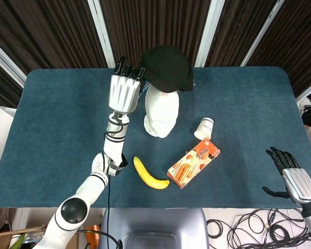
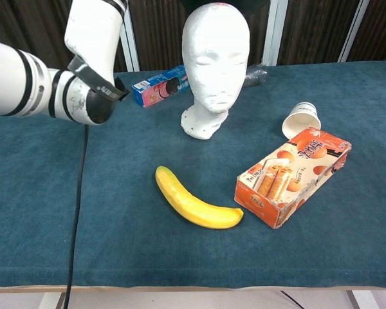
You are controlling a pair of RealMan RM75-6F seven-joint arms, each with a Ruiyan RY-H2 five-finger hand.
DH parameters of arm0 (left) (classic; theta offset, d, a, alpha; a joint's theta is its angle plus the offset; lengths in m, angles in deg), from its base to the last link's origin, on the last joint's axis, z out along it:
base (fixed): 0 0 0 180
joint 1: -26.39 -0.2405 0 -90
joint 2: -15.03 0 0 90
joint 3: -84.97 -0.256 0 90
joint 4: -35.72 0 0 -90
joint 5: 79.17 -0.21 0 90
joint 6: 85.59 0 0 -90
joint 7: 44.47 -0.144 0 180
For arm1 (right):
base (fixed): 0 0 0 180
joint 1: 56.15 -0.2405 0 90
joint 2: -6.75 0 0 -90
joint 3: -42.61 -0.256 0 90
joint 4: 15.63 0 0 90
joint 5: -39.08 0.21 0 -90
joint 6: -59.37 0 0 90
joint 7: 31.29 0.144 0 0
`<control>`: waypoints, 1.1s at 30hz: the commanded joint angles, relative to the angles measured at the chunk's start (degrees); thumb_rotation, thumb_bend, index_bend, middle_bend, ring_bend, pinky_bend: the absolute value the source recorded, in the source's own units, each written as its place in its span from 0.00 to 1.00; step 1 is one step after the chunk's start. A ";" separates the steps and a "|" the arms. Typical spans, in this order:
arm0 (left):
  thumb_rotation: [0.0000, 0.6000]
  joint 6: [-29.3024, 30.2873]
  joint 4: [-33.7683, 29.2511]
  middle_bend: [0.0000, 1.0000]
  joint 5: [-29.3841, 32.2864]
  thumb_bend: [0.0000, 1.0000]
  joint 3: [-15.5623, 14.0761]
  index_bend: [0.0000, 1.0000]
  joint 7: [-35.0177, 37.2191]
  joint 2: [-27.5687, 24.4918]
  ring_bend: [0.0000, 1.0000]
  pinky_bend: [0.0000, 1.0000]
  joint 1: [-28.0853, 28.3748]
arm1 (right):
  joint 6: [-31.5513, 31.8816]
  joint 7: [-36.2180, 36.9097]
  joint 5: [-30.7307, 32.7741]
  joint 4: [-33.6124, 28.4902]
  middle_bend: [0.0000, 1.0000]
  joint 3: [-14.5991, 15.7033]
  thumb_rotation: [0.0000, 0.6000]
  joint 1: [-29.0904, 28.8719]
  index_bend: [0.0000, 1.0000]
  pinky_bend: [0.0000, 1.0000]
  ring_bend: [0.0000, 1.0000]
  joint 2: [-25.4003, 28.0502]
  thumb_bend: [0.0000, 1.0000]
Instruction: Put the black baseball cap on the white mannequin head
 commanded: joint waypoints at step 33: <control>1.00 14.82 -24.05 0.85 -9.84 0.85 -9.03 0.71 -13.14 -2.33 0.68 0.36 -18.13 | 2.21 -1.24 -1.33 -0.42 0.00 0.80 1.00 0.69 0.00 0.00 0.00 -0.18 0.09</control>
